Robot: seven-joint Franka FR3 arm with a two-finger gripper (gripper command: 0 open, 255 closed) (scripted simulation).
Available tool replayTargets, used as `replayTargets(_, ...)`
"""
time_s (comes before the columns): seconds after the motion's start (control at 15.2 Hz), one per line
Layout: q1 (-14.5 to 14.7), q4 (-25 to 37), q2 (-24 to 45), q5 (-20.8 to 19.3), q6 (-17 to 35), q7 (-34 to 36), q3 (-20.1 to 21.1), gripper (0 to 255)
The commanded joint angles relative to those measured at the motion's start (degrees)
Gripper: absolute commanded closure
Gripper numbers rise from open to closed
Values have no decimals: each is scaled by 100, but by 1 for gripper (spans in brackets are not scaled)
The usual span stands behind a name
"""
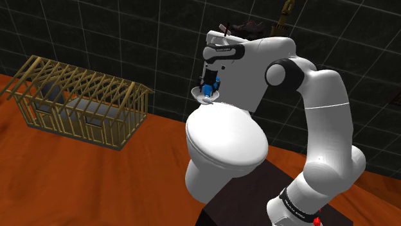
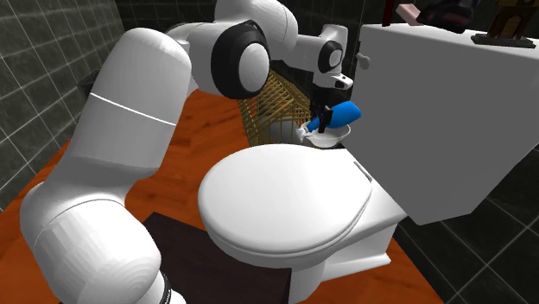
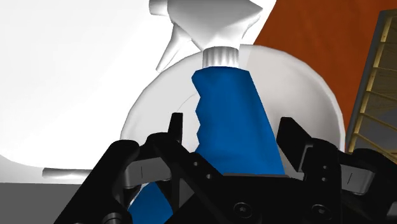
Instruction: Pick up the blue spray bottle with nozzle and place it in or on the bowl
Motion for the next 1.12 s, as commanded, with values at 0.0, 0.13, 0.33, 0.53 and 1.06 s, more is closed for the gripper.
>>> replayTargets(0.0,-39,-44,63,-10,627,-31,-27,0)
replayTargets(0.13,-33,-405,-143,-13,782,-41,-32,0)
replayTargets(0.33,23,75,-84,-22,360,46,-20,0)
replayTargets(0.53,18,449,-182,-26,-112,52,-30,0)
replayTargets(1.06,28,449,-182,-16,-112,48,-46,0)
